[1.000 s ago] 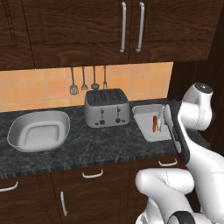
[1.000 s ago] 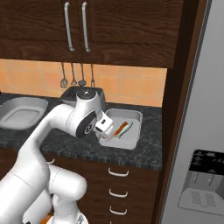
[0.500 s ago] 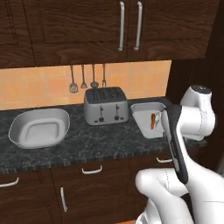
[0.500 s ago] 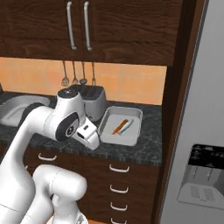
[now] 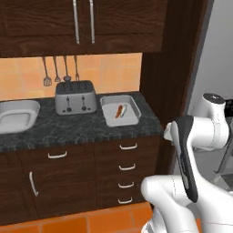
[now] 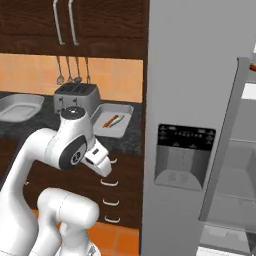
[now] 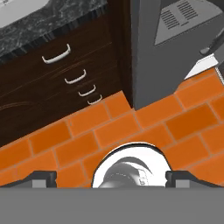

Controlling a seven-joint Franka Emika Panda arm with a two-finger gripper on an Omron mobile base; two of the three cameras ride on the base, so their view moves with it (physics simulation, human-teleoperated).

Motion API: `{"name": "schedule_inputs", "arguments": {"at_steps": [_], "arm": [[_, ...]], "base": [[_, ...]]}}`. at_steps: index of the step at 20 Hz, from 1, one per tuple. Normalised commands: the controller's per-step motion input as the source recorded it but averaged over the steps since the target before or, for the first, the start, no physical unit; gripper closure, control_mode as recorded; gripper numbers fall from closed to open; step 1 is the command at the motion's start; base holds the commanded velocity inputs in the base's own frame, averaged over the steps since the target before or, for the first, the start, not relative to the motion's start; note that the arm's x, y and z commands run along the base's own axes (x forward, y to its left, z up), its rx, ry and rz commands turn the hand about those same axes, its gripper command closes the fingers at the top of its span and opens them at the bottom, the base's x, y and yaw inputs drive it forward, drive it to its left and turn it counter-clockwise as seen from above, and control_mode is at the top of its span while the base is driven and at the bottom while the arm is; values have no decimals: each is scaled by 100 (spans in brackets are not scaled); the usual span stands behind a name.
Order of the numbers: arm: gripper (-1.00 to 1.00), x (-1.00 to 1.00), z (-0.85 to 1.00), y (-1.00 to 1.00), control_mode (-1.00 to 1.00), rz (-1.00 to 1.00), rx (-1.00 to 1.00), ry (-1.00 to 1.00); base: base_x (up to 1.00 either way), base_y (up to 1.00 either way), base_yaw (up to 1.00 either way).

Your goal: Place one carrot and one fish in each tupperware on the nearby counter, to pack two identical lunches.

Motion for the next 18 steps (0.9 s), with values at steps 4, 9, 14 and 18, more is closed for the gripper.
{"name": "schedule_inputs", "arguments": {"at_steps": [4, 9, 14, 18], "arm": [[-100, 0, 0, 0, 100, 0, 0, 0], [-100, 0, 0, 0, 100, 0, 0, 0], [-100, 0, 0, 0, 100, 0, 0, 0], [-100, 0, 0, 0, 100, 0, 0, 0]], "base": [[0, -100, 18], [0, -100, 22], [0, -96, 16], [9, -59, 3]]}}
